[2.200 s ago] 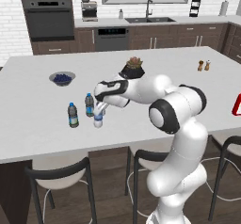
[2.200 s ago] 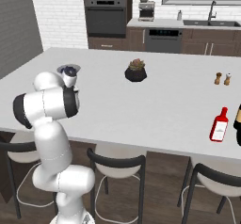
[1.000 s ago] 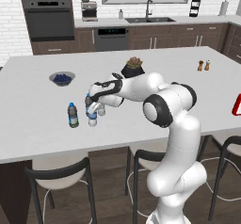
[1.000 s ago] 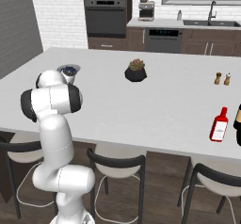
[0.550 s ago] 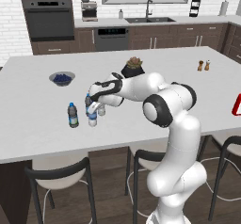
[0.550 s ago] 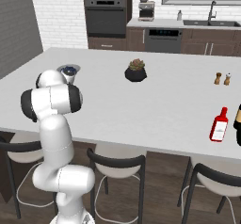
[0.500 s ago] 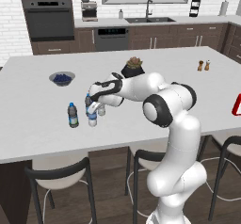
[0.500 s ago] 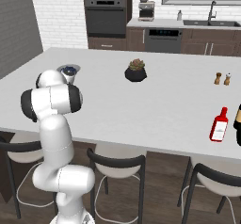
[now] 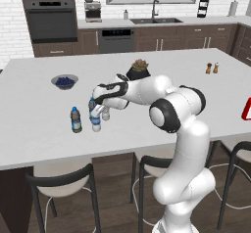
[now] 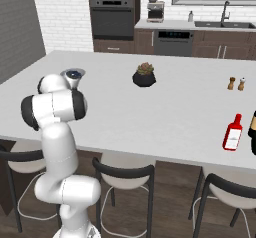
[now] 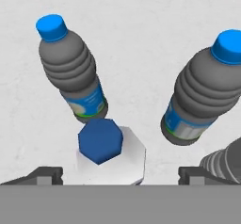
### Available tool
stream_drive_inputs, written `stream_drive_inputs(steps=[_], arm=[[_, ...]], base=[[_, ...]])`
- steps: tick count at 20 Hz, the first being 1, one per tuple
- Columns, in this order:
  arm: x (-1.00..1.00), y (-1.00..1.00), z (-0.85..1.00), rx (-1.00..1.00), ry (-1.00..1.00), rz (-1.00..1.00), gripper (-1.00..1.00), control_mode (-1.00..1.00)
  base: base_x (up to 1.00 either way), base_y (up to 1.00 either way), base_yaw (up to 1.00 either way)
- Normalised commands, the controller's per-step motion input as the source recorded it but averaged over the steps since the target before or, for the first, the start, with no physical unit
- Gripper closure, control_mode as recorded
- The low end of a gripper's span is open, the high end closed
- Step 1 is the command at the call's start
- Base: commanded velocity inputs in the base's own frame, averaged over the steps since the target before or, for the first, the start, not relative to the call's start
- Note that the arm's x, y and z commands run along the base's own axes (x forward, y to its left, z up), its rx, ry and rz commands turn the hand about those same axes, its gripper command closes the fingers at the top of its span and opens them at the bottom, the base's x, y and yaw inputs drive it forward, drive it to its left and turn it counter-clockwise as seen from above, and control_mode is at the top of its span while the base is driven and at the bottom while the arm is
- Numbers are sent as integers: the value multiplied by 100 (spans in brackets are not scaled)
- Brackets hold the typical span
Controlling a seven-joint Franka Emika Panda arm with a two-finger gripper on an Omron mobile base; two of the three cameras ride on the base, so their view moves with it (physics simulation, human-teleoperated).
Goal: Move the plastic bottles in the middle to the plastics group, and the glass bottles in the middle to the glass group.
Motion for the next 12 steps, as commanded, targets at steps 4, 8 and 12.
stream_drive_inputs(steps=[4, 8, 12], arm=[[-31, -17, 64, 0, 0, -4, -100, -100], [-58, -38, 81, 1, 0, -6, -100, -100], [-63, -50, 91, 0, 3, -10, -100, -100]], base=[[0, 0, 0], [0, 0, 0], [0, 0, 0]])
